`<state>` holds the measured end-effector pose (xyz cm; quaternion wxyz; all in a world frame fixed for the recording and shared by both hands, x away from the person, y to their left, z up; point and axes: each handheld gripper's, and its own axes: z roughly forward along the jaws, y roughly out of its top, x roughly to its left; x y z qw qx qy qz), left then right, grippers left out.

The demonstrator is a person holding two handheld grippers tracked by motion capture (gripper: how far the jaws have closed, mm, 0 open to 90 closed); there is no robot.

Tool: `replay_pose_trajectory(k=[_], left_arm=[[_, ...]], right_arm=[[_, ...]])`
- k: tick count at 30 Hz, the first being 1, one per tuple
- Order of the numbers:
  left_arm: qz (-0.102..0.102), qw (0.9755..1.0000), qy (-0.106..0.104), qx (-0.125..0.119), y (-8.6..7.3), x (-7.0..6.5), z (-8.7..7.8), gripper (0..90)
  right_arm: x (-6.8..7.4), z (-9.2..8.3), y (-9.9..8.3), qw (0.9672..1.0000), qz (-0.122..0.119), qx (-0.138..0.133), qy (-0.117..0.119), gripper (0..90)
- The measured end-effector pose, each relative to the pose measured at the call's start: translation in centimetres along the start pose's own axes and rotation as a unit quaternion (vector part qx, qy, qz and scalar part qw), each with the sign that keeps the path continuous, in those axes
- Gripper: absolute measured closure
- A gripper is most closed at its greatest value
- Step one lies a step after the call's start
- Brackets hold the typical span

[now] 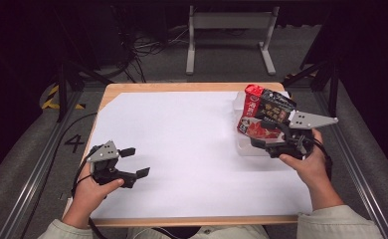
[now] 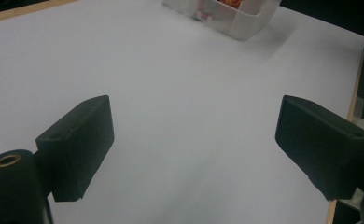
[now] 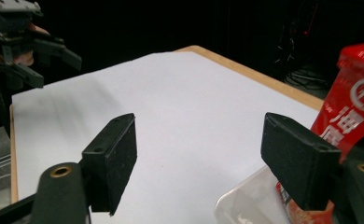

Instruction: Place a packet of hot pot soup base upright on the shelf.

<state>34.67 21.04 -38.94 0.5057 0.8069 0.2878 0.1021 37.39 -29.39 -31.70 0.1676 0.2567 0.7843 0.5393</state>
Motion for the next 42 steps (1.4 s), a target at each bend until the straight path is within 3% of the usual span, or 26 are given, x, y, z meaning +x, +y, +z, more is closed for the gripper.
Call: replay_pose_trajectory(k=[13, 16, 18, 27, 32, 34, 38, 42], left_arm=[[0.005, 0.9999, 0.005, -0.012, -1.3, 0.1, 0.8, 10.5], [0.004, 1.0000, -0.001, -0.003, -1.7, 0.2, 1.2, 8.5], [0.002, 1.0000, -0.003, -0.003, -1.9, 0.2, 1.5, 7.8], [0.003, 1.0000, -0.003, 0.005, -2.5, 0.2, 2.3, 6.8], [0.011, 0.9997, 0.013, 0.019, -2.7, 0.3, 2.7, 5.7], [0.014, 0.9997, 0.010, 0.019, -2.8, 0.3, 2.8, 4.4], [0.005, 0.9999, 0.012, 0.009, -3.1, 0.3, 2.8, 4.0], [-0.003, 0.9998, 0.013, 0.014, -3.4, 0.5, 2.9, 3.5]], right_arm=[[0.8, 3.7, -4.9, 0.9996, 0.010, 0.026, 0.010, 22.6], [1.1, 4.5, -5.7, 0.9993, 0.008, 0.035, 0.009, 23.3], [1.4, 5.0, -6.3, 0.9997, 0.006, 0.022, 0.012, 24.1], [2.3, 6.3, -7.7, 0.9981, 0.007, 0.054, 0.027, 24.3], [2.2, 6.9, -8.8, 0.9964, 0.009, 0.084, 0.013, 24.3], [2.0, 7.1, -9.0, 0.9959, 0.017, 0.089, 0.011, 24.1], [1.8, 7.4, -9.5, 0.9946, 0.021, 0.102, 0.004, 24.3], [1.9, 7.4, -9.4, 0.9949, 0.020, 0.098, 0.004, 24.5]])
